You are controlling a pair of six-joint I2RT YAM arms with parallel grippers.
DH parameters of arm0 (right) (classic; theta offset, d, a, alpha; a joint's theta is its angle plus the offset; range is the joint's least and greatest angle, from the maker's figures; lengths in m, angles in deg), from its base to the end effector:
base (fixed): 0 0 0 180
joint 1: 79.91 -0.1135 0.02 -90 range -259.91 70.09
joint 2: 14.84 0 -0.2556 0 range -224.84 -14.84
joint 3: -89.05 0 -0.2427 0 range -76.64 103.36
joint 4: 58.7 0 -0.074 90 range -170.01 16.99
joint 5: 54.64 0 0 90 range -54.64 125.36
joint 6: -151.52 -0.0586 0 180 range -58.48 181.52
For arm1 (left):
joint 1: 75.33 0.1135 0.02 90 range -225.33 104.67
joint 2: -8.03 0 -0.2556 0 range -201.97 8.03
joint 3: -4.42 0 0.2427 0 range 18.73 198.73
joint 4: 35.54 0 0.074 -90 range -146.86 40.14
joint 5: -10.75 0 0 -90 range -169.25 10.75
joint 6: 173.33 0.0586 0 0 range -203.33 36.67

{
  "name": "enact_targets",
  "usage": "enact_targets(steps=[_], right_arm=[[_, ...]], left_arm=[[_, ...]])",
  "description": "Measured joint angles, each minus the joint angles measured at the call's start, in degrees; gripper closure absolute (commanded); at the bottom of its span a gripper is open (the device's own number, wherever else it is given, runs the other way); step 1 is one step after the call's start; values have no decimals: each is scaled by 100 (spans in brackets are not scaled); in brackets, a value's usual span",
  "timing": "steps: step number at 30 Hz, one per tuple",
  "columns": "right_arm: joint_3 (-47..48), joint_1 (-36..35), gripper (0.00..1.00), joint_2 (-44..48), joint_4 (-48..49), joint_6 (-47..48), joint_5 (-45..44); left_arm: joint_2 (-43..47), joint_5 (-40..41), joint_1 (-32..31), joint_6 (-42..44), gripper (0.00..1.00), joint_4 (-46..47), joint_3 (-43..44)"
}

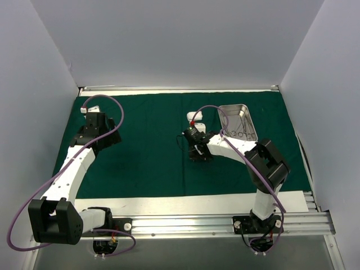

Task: Open and lay out the surgical kit

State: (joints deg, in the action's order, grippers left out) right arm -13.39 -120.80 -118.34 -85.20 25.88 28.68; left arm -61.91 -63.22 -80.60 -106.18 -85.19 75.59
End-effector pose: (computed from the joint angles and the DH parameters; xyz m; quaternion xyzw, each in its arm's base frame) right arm 0.2906 0.2426 0.1511 -0.0246 0.9450 0.1557 0.2865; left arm 0.2618 -0.0079 0.2613 -0.1904 0.9073 0.0411 0.3726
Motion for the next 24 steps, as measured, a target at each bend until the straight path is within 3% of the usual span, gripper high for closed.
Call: enact_targets(steps=[11, 17, 24], right_arm=[[63, 46, 100, -140, 13, 109, -57], [63, 74, 85, -140, 15, 114, -59], [63, 79, 77, -140, -11, 109, -57]], left_arm=[[0, -2, 0, 0, 6, 0, 0], [2, -2, 0, 0, 6, 0, 0], [0, -2, 0, 0, 6, 0, 0]])
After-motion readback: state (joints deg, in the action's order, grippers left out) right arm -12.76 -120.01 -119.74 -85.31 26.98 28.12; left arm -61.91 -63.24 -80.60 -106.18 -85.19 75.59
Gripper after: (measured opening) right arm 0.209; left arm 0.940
